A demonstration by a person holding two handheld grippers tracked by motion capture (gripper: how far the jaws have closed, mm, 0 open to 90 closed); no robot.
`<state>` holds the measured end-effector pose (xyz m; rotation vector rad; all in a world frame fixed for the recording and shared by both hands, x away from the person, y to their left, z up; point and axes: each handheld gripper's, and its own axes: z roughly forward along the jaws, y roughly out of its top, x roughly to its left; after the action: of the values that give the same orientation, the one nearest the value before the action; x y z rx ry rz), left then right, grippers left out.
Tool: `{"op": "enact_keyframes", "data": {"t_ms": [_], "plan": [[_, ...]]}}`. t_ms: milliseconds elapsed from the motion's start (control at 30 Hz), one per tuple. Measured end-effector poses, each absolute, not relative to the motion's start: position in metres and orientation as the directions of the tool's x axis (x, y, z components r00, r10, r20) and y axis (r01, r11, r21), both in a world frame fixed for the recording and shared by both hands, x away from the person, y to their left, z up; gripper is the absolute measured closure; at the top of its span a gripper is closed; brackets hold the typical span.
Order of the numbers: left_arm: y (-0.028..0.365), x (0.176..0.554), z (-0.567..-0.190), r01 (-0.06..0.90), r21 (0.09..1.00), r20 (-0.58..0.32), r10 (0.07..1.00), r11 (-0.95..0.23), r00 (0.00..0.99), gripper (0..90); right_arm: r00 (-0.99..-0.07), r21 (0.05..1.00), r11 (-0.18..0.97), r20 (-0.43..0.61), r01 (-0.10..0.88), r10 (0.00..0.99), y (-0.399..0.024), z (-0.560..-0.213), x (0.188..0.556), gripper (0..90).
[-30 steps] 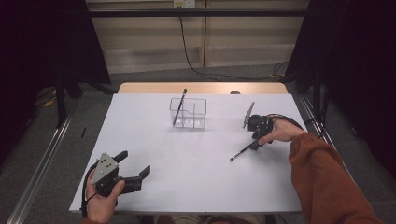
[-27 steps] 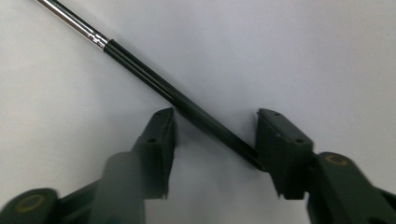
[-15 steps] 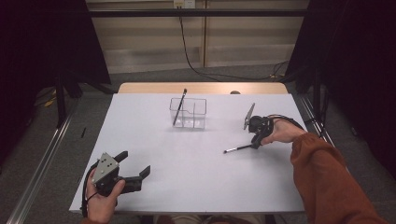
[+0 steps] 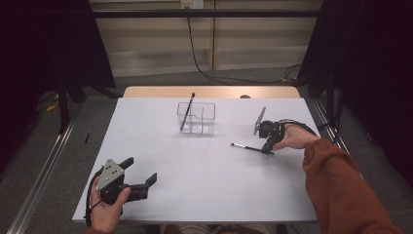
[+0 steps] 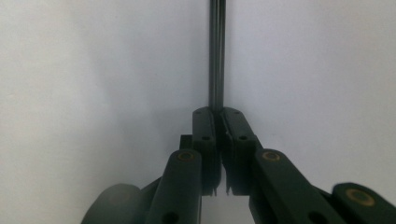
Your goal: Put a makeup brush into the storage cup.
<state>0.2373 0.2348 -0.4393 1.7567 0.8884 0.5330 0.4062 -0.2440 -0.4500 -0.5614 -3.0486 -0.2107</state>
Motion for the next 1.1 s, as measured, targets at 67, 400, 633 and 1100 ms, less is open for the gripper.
{"op": "enact_keyframes", "data": {"t_ms": [67, 400, 633, 1100], "plan": [[0.235, 0.237, -0.439, 0.31, 0.935, -0.063, 0.777, -0.174, 0.626, 4.1, -0.935, 0.126, 0.927, 0.051, 0.354, 0.35, -0.244, -0.449, 0.405, 85.0], [0.236, 0.238, -0.44, 0.312, 0.936, -0.07, 0.784, -0.162, 0.617, 4.1, -0.926, 0.207, 0.903, 0.047, 0.377, 0.375, -0.245, -0.444, 0.401, 85.1], [0.237, 0.238, -0.439, 0.311, 0.936, -0.067, 0.785, -0.164, 0.616, 4.1, -0.907, 0.254, 0.874, 0.032, 0.414, 0.42, -0.249, -0.44, 0.394, 85.1], [0.237, 0.238, -0.439, 0.315, 0.936, -0.072, 0.788, -0.158, 0.612, 4.1, -0.78, 0.509, 0.668, 0.01, 0.542, 0.626, -0.262, -0.428, 0.375, 85.1]]}}
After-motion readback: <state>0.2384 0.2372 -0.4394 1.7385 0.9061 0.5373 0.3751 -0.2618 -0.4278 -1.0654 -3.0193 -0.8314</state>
